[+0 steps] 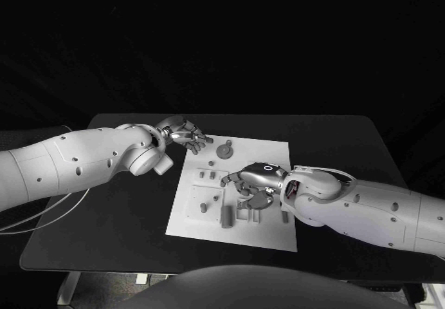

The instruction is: Assemble the parts on the task board

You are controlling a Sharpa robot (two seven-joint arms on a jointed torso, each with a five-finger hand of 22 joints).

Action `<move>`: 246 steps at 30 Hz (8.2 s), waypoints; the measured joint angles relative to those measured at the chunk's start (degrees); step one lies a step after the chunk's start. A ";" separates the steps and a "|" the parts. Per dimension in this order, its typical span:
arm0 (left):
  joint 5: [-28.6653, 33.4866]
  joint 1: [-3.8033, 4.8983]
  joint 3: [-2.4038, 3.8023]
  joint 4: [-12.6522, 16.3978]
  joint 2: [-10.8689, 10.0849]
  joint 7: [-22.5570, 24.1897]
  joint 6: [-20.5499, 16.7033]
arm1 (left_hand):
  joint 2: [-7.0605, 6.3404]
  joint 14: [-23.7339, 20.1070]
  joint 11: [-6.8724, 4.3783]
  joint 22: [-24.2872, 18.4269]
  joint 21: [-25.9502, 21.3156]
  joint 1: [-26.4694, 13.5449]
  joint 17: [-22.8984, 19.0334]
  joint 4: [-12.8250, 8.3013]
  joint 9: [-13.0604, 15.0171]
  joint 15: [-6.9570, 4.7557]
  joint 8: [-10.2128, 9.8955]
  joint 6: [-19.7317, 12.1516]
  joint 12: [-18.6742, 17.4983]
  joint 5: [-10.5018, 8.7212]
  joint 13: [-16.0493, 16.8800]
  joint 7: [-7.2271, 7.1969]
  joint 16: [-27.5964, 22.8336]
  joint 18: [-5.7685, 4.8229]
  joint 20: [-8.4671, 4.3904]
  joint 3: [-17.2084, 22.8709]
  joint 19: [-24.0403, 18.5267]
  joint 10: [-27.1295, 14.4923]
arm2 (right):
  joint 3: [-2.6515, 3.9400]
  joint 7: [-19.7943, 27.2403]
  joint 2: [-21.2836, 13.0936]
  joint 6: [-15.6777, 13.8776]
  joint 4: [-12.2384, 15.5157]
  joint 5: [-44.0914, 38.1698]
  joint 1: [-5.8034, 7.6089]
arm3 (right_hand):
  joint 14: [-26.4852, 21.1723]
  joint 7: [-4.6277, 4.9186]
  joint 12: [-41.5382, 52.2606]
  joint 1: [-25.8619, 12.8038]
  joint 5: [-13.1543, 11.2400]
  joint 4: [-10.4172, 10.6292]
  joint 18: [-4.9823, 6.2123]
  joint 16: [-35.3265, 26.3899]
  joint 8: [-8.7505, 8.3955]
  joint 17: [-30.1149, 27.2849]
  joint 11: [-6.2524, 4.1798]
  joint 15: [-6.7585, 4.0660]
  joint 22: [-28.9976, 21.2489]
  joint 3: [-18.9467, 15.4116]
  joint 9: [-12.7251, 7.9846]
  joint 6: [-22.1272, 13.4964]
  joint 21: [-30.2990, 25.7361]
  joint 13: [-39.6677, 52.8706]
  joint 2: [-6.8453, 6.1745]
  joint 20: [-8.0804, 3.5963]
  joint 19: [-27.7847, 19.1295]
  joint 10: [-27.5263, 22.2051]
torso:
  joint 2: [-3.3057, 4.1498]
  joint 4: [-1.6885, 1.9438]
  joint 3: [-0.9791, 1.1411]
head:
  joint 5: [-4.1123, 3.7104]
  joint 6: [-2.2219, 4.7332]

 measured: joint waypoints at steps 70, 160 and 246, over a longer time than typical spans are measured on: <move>-0.05 0.07 -0.02 0.00 0.01 -0.09 0.37 | 0.00 0.00 0.00 0.13 0.00 0.00 0.18 0.00 -0.04 0.00 0.00 0.00 0.00 -0.22 0.13 0.00 0.00 0.00 0.00 0.00 0.00 0.00 | -0.10 1.45 6.79 5.94 -6.95 -11.94 -3.85 | -3.46 -0.37 4.24 0.18 0.00 0.46 -0.59 4.15 7.12 -0.40 -0.36 0.63 -0.01 2.73 1.74 0.42 3.69 -0.67 2.59 2.40 -2.81 -1.80 | 0.02 0.05 -0.02 | 0.68 -0.01; -0.53 0.20 -0.05 -0.02 -0.19 -0.48 0.34 | 0.00 0.00 0.00 0.19 -0.22 0.00 0.35 -0.16 -0.07 0.00 0.22 0.00 0.00 -0.22 0.23 0.00 -0.22 0.01 0.00 -0.16 0.00 0.00 | -0.12 -2.60 4.70 3.72 -4.64 -11.02 -3.85 | 3.04 -2.63 7.13 -16.10 -0.06 13.63 -0.59 7.01 9.47 -4.71 -1.70 -1.53 0.01 2.94 -1.00 14.57 6.66 -5.72 6.80 -0.98 2.85 3.66 | -0.01 0.05 -0.03 | 0.74 -0.01; -0.93 0.55 -0.35 -0.10 -0.27 -1.37 0.27 | 0.00 0.00 0.00 0.30 -0.22 0.00 0.54 -0.31 -0.11 0.00 0.22 0.00 0.00 -0.22 0.35 0.00 -0.44 0.01 0.00 -0.32 0.00 0.00 | -0.16 -37.97 -2.62 4.85 4.38 46.26 0.66 | 1.60 -0.97 7.12 -26.00 0.01 16.35 -0.68 7.24 9.64 -4.94 -1.09 -1.00 -0.01 0.16 -1.84 21.72 6.23 -5.92 8.68 -0.68 1.71 2.40 | 0.03 0.11 0.00 | -0.60 -0.01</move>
